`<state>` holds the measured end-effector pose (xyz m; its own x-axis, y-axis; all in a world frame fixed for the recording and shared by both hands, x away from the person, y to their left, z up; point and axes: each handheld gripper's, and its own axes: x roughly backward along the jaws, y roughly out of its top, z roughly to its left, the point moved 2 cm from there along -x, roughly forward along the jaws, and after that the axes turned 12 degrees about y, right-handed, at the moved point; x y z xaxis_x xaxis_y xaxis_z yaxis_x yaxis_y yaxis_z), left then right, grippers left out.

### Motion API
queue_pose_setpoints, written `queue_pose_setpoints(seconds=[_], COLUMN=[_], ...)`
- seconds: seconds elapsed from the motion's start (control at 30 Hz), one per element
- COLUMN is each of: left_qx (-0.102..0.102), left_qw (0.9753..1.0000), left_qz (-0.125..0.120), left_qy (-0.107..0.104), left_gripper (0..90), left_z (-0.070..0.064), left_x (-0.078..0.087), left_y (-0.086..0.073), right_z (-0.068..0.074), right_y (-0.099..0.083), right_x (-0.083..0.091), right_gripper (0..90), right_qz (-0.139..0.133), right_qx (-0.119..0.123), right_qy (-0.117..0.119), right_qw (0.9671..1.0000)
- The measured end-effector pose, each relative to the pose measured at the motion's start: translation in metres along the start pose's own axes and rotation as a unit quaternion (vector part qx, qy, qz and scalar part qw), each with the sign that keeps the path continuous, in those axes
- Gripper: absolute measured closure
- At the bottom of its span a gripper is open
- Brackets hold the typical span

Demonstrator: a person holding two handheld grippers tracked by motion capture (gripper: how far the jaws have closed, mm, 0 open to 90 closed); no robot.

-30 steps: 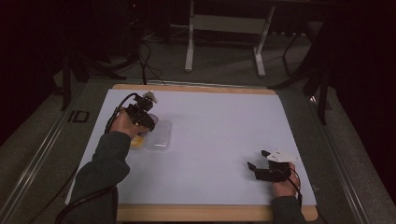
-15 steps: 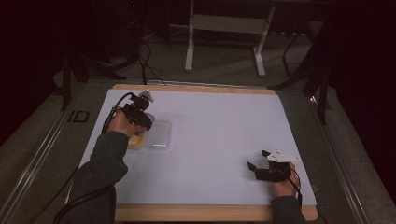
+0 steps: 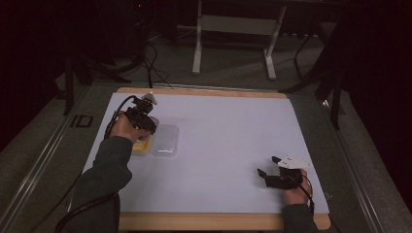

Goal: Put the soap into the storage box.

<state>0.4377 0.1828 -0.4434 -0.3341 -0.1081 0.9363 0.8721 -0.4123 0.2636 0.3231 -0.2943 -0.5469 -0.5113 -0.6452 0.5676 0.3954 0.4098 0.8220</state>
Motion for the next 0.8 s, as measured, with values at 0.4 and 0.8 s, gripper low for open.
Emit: queue_pose_setpoints(seconds=[0.4, 0.8], left_qx=[0.011, 0.023], left_qw=[0.9999, 0.9997], left_qz=[-0.001, 0.004], left_qy=[0.002, 0.005], left_gripper=[50.2, 50.2], left_z=[0.006, 0.015], left_x=[0.0, -0.005], left_y=[-0.003, -0.01], right_z=[0.0, 0.0], right_y=[0.0, 0.0], right_x=[0.0, 0.0], right_gripper=[21.1, 21.1], right_qz=[0.0, 0.001], right_qx=[0.0, 0.001], right_qy=[-0.001, -0.001], right_qw=[1.0, 1.0])
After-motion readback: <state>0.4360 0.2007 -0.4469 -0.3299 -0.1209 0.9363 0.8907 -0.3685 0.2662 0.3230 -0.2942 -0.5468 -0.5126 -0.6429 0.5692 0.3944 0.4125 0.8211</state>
